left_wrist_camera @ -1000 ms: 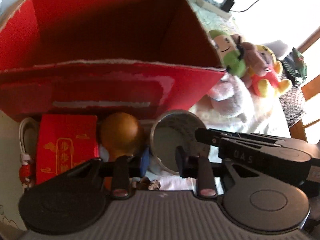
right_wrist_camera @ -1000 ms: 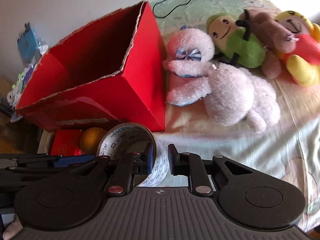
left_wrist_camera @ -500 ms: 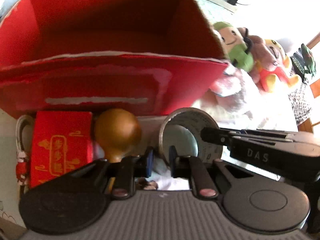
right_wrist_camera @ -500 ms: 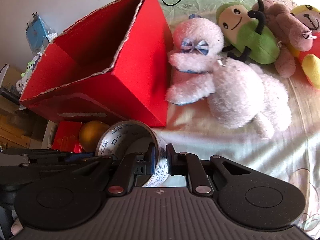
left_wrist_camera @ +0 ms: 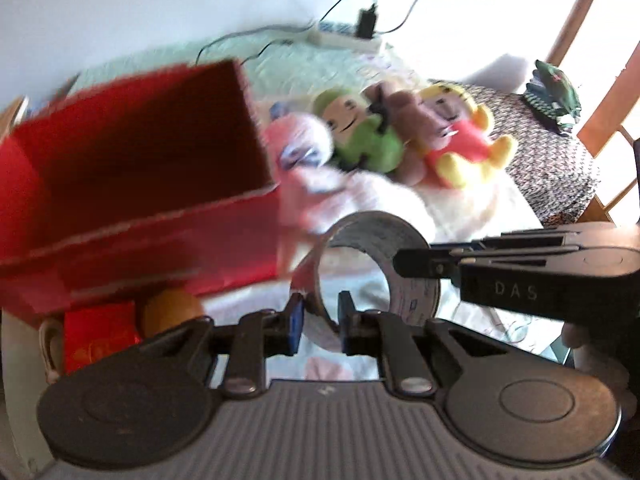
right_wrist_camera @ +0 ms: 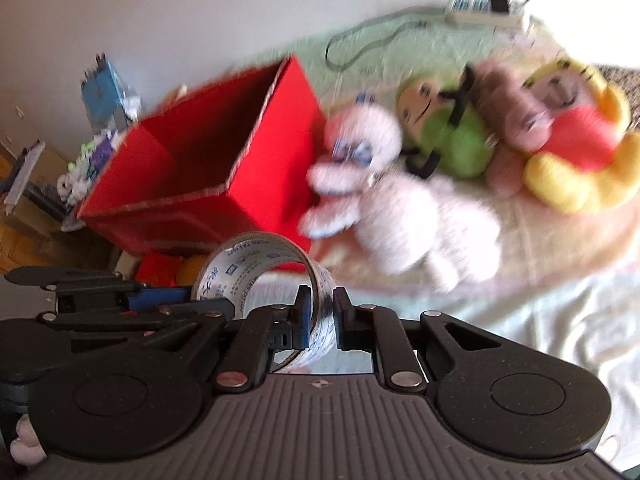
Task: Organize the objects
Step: 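Carry the tape roll with the right gripper over the red box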
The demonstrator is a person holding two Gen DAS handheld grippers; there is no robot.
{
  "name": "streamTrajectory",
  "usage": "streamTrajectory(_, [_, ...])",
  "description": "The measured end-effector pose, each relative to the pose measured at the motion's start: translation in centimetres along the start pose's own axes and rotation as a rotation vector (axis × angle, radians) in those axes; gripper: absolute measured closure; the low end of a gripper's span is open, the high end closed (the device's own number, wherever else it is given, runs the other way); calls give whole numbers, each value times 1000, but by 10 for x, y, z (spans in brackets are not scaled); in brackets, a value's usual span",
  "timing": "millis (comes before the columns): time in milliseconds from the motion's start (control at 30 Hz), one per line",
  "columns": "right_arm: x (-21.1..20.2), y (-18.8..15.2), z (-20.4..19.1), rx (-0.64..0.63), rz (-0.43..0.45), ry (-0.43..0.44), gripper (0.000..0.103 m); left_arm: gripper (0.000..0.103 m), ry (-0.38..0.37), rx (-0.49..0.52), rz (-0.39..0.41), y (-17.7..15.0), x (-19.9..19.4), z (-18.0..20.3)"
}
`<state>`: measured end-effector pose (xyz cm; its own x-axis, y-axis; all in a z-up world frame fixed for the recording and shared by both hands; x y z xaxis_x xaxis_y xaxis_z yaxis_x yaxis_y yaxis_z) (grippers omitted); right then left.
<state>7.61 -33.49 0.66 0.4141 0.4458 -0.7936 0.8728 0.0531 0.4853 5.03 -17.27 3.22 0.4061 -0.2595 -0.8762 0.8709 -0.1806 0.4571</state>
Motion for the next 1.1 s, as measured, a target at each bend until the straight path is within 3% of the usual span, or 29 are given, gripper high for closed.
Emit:
streamTrajectory(267, [-34, 18, -10, -42, 183, -4, 90, 92, -15, 22, 123, 35, -19, 10])
streamTrajectory(433, [-32, 46, -31, -65, 256, 9, 90, 92, -34, -3, 187, 54, -42, -19])
streamTrajectory(600, [-10, 76, -64, -71, 267, 27, 90, 92, -12, -18, 228, 68, -56, -62])
streamTrajectory(833, [43, 108, -101, -89, 185, -41, 90, 92, -32, -59, 155, 91, -27, -129])
streamTrajectory(1100, [111, 127, -118, -107, 37, -203, 92, 92, -96, -104, 3, 106, 35, -177])
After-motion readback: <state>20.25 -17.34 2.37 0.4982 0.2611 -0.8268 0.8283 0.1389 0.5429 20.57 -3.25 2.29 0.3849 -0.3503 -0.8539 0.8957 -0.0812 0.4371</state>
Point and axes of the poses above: each gripper's, at about its wrist camera, not at the fingertips, and x roughly the way its jaws point, z to its right, y to its top, the point moved 4 cm from there along x, roughly the way its jaws point, and after that the axes turned 6 degrees about -z, right-handed, at the moved point
